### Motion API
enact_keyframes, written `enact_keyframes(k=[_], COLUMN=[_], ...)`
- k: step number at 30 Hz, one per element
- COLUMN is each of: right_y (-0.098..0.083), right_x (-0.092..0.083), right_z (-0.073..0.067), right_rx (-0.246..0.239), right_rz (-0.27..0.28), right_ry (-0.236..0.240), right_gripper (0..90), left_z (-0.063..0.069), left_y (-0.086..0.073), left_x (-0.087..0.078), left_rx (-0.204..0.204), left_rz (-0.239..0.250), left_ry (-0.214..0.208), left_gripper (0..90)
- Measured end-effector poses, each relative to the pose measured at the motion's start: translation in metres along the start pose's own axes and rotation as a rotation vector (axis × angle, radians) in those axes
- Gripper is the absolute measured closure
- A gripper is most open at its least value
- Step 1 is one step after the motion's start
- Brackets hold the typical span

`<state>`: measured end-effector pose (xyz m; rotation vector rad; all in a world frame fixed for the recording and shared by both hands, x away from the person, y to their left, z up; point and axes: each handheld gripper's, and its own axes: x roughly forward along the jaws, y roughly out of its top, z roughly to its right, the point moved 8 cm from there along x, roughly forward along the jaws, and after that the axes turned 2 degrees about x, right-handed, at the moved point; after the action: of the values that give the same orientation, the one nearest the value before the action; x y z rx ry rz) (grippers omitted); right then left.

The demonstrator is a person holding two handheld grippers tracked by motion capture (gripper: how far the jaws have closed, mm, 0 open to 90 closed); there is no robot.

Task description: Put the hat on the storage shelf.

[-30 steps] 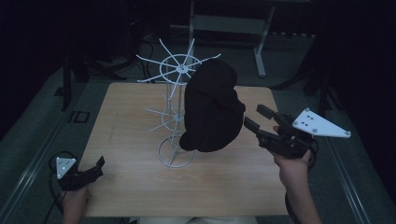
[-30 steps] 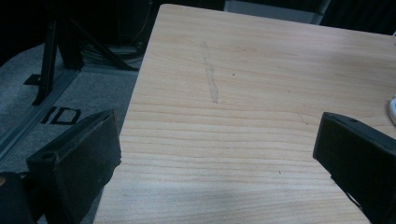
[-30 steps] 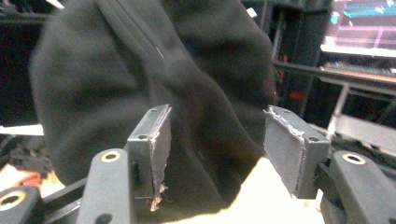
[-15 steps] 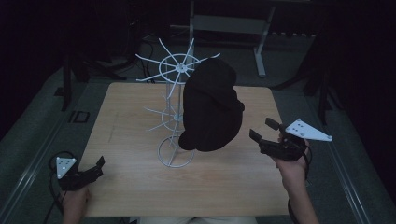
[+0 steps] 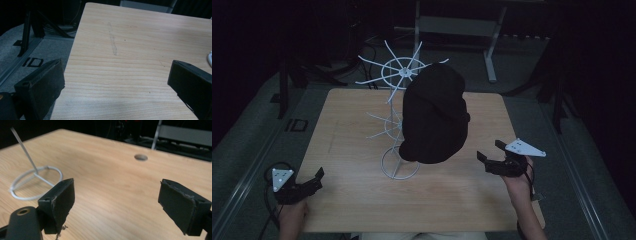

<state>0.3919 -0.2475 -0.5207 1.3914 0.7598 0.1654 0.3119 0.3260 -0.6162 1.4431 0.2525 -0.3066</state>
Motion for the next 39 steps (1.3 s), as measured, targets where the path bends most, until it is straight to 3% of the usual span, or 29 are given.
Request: enact_keyframes(k=[9,17,19,28,34,39], right_y=[-0.037,-0.063,-0.067,-0.083,-0.089,-0.096], right_x=[0.012,0.013,0.011,-0.002,-0.014,-0.023], right_z=[0.020,0.039,0.044,0.064,0.076,0.085], right_rx=[0.021,0.041,0.061,0.069,0.052,0.085], right_rz=[-0.058,-0.102,-0.095,-0.105,-0.106,-0.108], right_ry=[-0.057,-0.104,-0.118,-0.188,-0.258,-0.289], right_gripper=[13.2,13.2,13.2,13.3,12.7,12.6], left_z=[0.000,0.000,0.000,0.000,0.000,0.000], left_y=[0.000,0.000,0.000,0.000,0.000,0.000], left_x=[0.000,0.000,0.000,0.000,0.000,0.000], left_rx=[0.000,0.001,0.000,0.002,0.000,0.000], left_rz=[0.001,0.000,0.000,-0.001,-0.001,0.000], left_ry=[-0.002,-0.002,-0.002,-0.001,0.000,0.000], left_gripper=[1.5,1.4,1.4,1.4,1.4,1.5])
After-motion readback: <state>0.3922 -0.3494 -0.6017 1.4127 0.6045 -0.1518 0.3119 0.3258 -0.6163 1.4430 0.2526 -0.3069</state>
